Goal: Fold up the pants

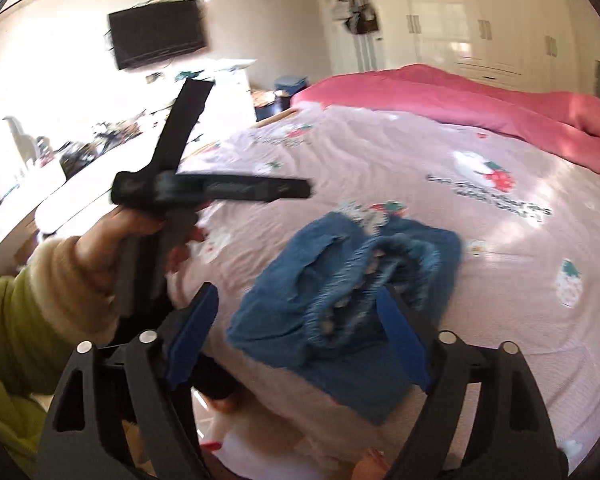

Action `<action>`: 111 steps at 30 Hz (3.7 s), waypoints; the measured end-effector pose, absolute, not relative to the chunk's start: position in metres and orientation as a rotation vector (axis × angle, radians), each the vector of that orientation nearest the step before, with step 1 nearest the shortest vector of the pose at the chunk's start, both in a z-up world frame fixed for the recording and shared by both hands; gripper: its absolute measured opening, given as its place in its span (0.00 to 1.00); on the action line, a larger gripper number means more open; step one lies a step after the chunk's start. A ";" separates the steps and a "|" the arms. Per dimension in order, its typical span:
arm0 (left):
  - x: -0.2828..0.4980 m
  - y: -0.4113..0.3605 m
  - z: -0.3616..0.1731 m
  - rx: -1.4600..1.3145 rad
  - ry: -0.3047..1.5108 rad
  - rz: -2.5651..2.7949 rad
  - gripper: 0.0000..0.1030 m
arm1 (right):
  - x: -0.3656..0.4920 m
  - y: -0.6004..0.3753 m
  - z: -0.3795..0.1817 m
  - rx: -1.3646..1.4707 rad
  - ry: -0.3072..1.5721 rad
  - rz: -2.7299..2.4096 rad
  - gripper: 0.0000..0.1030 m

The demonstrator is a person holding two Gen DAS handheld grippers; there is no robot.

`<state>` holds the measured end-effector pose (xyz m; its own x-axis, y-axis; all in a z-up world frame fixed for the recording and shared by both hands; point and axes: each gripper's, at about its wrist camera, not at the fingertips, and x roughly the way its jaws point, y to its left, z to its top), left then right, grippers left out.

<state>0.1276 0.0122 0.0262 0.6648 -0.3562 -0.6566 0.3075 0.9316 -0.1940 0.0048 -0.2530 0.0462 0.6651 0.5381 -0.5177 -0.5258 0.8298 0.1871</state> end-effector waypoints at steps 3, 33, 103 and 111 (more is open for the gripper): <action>0.114 0.009 0.028 -0.029 0.733 -0.350 0.85 | 0.017 -0.264 0.041 0.046 0.591 0.529 0.86; 0.107 -0.007 -0.041 -0.021 0.880 -0.393 0.90 | 0.108 -0.299 -0.046 0.334 0.829 0.364 0.93; 0.225 -0.051 -0.040 0.017 0.844 -0.353 0.42 | 0.244 -0.269 -0.055 0.206 0.805 0.287 0.24; 0.222 -0.048 -0.041 0.004 0.840 -0.361 0.44 | 0.233 -0.280 -0.052 0.251 0.783 0.260 0.49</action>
